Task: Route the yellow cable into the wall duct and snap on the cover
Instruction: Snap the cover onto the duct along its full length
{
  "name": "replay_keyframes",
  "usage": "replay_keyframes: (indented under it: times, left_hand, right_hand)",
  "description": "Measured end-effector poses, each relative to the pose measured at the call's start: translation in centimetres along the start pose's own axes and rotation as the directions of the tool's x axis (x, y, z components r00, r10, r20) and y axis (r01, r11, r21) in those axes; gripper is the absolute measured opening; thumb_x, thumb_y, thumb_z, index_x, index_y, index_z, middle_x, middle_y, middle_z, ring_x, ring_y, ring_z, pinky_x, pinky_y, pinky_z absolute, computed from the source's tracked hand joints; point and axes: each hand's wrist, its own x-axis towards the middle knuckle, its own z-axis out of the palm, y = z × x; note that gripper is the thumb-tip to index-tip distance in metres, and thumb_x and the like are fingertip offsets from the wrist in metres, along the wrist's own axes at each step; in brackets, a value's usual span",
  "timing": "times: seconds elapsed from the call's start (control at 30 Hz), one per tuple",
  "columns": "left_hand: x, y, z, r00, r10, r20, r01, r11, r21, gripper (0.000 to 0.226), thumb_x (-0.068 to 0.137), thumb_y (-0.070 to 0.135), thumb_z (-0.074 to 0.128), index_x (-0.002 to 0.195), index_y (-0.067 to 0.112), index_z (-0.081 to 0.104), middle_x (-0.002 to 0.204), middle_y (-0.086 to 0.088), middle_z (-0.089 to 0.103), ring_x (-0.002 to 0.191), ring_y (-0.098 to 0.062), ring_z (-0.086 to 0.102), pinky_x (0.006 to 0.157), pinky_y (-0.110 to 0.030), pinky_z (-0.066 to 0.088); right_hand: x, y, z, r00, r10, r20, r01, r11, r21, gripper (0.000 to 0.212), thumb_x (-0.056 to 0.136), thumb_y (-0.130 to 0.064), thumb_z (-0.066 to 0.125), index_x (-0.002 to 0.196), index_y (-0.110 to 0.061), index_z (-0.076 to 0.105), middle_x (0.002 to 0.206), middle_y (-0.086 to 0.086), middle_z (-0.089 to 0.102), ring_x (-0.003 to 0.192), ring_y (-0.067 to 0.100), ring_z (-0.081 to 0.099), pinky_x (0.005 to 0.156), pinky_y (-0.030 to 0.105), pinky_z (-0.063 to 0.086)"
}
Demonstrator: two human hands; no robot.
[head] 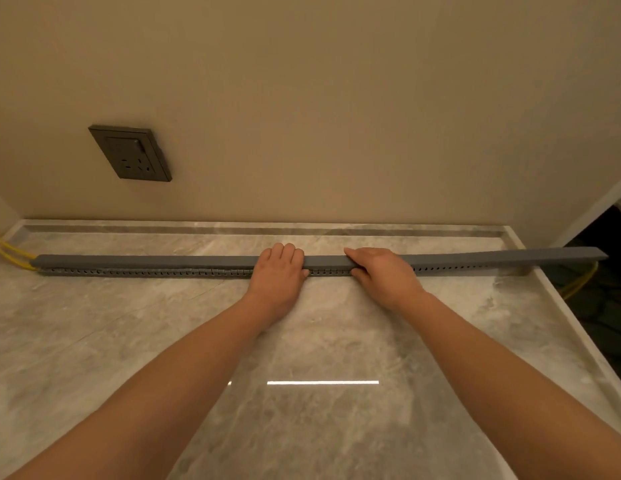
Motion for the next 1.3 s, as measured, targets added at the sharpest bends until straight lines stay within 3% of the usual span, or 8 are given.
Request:
replay_keyframes:
  times: [0.3,0.47,0.6,0.77,0.93,1.0,1.17,1.3]
  left_hand:
    - [0.7,3.3,-1.0,0.999,0.037,0.007,-0.037,0.999,-0.005,0.039,0.096,0.042,0.031,0.120,0.014,0.044,0.115,-0.004,0.049,0.105,-0.024,0.044,0.098,-0.036,0.032]
    - [2.8,6.1,-1.0,0.997,0.052,0.054,-0.051,0.999,-0.012,0.034,0.100,0.039,0.031,0.117,0.012,0.043,0.117,-0.007,0.047,0.105,-0.025,0.043,0.092,-0.036,0.034]
    - [3.0,5.9,-0.4,0.996,0.061,0.068,-0.063,0.998,0.016,0.034,0.100,0.040,0.029,0.115,0.012,0.043,0.115,-0.007,0.047,0.104,-0.025,0.042,0.091,-0.036,0.035]
    - [2.9,6.4,-0.4,0.998,0.018,0.064,-0.018,1.000,0.000,0.034,0.099,0.040,0.030,0.113,0.012,0.044,0.115,-0.006,0.046,0.104,-0.025,0.042,0.090,-0.035,0.033]
    - [2.7,6.7,-0.8,0.997,-0.018,0.076,0.018,1.000,-0.008,0.033,0.099,0.040,0.030,0.116,0.013,0.042,0.117,-0.006,0.046,0.106,-0.025,0.042,0.093,-0.035,0.034]
    - [2.7,6.9,-1.1,0.996,-0.026,0.089,0.027,1.000,-0.002,0.035,0.099,0.040,0.030,0.117,0.013,0.042,0.118,-0.006,0.046,0.107,-0.025,0.042,0.095,-0.036,0.033]
    - [2.6,7.6,-2.1,0.988,-0.071,0.135,0.060,0.995,0.085,0.043,0.095,0.044,0.025,0.116,0.012,0.044,0.114,-0.007,0.048,0.103,-0.026,0.042,0.099,-0.039,0.033]
    - [3.2,9.3,-3.2,0.958,-0.183,0.222,0.135,0.968,0.213,0.052,0.092,0.047,0.024,0.121,0.010,0.045,0.117,-0.009,0.047,0.109,-0.028,0.042,0.108,-0.045,0.025]
  right_hand:
    - [2.4,0.4,-3.0,0.987,0.022,0.159,-0.010,0.997,-0.073,0.022,0.077,-0.022,0.067,0.098,-0.023,0.072,0.091,0.000,0.071,0.085,0.023,0.063,0.070,0.034,0.053]
    - [3.6,0.1,-3.7,0.976,0.030,0.215,-0.011,0.996,-0.089,0.018,0.071,-0.018,0.071,0.088,-0.021,0.072,0.085,0.002,0.068,0.074,0.021,0.056,0.059,0.027,0.039]
    - [4.6,0.3,-4.2,0.951,0.042,0.306,-0.035,0.999,-0.027,0.022,0.065,-0.016,0.075,0.086,-0.023,0.071,0.082,-0.002,0.065,0.078,0.020,0.062,0.059,0.026,0.042]
    - [4.1,1.1,-3.0,0.970,0.037,0.242,-0.057,0.995,0.076,0.021,0.066,-0.019,0.076,0.085,-0.024,0.070,0.082,-0.004,0.067,0.077,0.019,0.062,0.060,0.028,0.048]
    - [2.3,2.3,-2.3,0.987,-0.035,0.156,0.010,0.988,0.157,0.031,0.077,-0.028,0.069,0.107,-0.030,0.068,0.103,-0.008,0.070,0.096,0.017,0.062,0.076,0.033,0.052]
    - [1.0,3.7,-2.5,0.990,-0.042,0.133,0.027,0.993,0.118,0.036,0.083,-0.032,0.064,0.118,-0.029,0.064,0.114,-0.007,0.067,0.105,0.018,0.060,0.083,0.036,0.052]
    - [-2.8,10.7,-4.5,0.993,0.080,0.090,-0.072,0.993,-0.095,0.023,0.090,-0.033,0.057,0.109,-0.021,0.063,0.101,0.000,0.065,0.098,0.023,0.058,0.079,0.039,0.052]
    - [-3.5,13.2,-6.1,0.984,0.091,0.152,-0.079,0.993,-0.085,0.020,0.090,-0.027,0.057,0.106,-0.018,0.066,0.098,0.003,0.065,0.095,0.023,0.058,0.077,0.037,0.051]
